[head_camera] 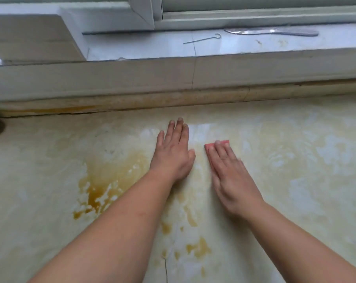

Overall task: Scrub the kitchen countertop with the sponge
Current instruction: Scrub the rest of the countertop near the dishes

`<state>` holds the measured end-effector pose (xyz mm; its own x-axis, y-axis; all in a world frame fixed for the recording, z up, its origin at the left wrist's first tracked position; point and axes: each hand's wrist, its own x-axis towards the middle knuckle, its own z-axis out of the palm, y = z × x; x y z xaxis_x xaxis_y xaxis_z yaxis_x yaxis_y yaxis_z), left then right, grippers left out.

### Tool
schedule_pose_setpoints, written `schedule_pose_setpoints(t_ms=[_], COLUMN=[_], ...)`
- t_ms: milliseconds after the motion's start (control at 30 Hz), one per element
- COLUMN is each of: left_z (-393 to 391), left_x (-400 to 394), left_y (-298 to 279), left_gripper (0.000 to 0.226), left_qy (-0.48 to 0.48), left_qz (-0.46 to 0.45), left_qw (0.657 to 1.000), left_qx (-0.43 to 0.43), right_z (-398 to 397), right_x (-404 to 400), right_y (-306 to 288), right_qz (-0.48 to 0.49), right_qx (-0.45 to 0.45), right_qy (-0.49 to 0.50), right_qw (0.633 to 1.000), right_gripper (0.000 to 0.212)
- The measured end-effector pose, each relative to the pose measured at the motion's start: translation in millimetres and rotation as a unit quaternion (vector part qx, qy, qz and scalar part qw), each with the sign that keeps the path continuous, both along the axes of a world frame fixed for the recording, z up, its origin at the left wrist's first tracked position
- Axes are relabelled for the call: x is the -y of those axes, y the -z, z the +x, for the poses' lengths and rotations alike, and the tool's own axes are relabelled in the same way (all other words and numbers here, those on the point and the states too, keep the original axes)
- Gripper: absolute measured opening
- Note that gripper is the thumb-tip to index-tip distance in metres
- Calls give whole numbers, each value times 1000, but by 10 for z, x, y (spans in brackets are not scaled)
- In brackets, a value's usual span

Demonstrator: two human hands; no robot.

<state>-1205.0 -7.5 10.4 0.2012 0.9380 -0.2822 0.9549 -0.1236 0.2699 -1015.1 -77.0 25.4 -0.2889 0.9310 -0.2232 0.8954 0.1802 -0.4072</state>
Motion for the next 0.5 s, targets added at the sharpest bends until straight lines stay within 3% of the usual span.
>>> schedule_pose_setpoints(t_ms=[233, 367, 500], left_z=[-406, -573, -659], left_x=[782, 1198, 1212], left_y=[-29, 60, 124], left_gripper=[78, 79, 76], left_qy=[1, -25, -18], left_qz=[-4, 1, 17], left_qw=[1000, 1000, 999], left_qx=[9, -20, -28], right_z=[156, -223, -563], right_x=[1872, 2115, 1642], right_y=[-97, -127, -131], right_qz=[-1, -17, -19], right_qx=[26, 35, -1], right_qy=[-27, -98, -81], right_qw=[999, 994, 997], right_gripper=[73, 82, 76])
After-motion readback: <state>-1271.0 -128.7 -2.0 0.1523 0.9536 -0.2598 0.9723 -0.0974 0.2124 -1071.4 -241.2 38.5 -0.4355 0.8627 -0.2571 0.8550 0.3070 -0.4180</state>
